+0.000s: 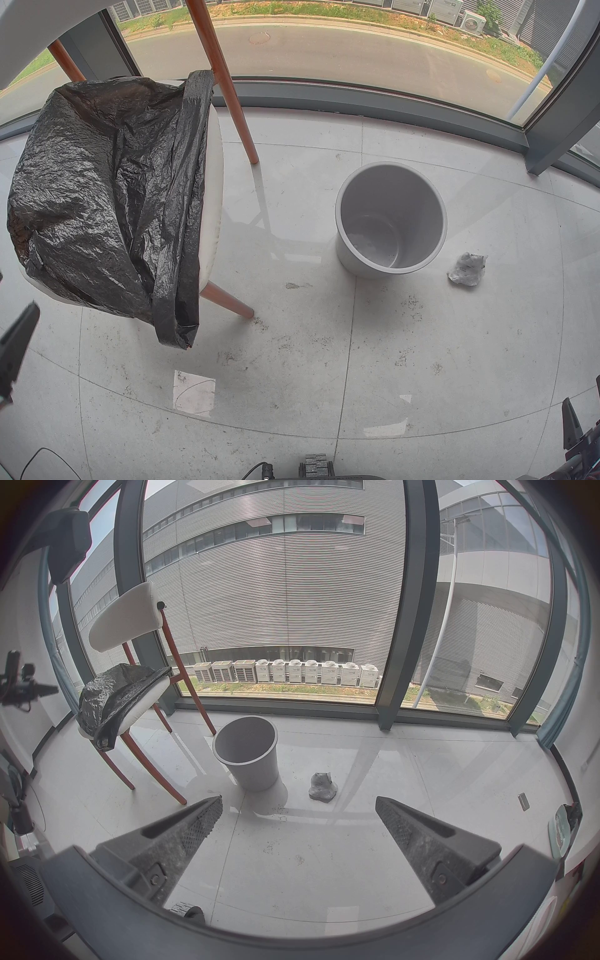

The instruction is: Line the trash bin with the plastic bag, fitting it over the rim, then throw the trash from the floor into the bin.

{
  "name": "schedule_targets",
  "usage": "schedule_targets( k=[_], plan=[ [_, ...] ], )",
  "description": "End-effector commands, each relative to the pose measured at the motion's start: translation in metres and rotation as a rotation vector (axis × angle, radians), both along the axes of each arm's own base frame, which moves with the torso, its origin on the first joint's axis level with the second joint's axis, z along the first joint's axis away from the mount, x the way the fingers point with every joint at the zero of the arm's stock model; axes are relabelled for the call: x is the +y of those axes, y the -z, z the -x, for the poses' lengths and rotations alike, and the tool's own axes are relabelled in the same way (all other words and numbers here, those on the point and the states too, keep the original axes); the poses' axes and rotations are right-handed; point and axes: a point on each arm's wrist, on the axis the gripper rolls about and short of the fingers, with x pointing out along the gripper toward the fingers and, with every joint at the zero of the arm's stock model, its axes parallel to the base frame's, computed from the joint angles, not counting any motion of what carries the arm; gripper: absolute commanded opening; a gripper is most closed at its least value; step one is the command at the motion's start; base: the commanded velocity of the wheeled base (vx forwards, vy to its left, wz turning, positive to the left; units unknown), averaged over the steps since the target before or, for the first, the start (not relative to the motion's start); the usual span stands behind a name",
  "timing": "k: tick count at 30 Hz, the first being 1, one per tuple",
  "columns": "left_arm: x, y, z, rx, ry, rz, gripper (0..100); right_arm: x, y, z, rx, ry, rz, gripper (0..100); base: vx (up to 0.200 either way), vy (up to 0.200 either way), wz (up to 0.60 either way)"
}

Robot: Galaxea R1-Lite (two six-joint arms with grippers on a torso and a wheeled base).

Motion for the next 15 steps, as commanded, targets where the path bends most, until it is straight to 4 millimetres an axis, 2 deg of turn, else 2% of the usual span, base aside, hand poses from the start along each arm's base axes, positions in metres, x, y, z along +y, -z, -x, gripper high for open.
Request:
schedule_targets(
  k=[1,13,15],
  plan=[
    [-0.013,-0.045,-0.098,0.128,0.065,0.025,100,0.000,0.005,0.000,0.003,0.000,0.000,100,0.000,0.000,0.00],
    [-0.048,-0.055,-0.161,0.189,0.142,0.028,100,0.000,0.005,0.000,0.003,0.002,0.000,100,0.000,0.000,0.00],
    [-0.069,-0.054,-0.175,0.216,0.116,0.028,100,0.000,0.005,0.000,0.003,0.002,0.000,100,0.000,0.000,0.00]
  ],
)
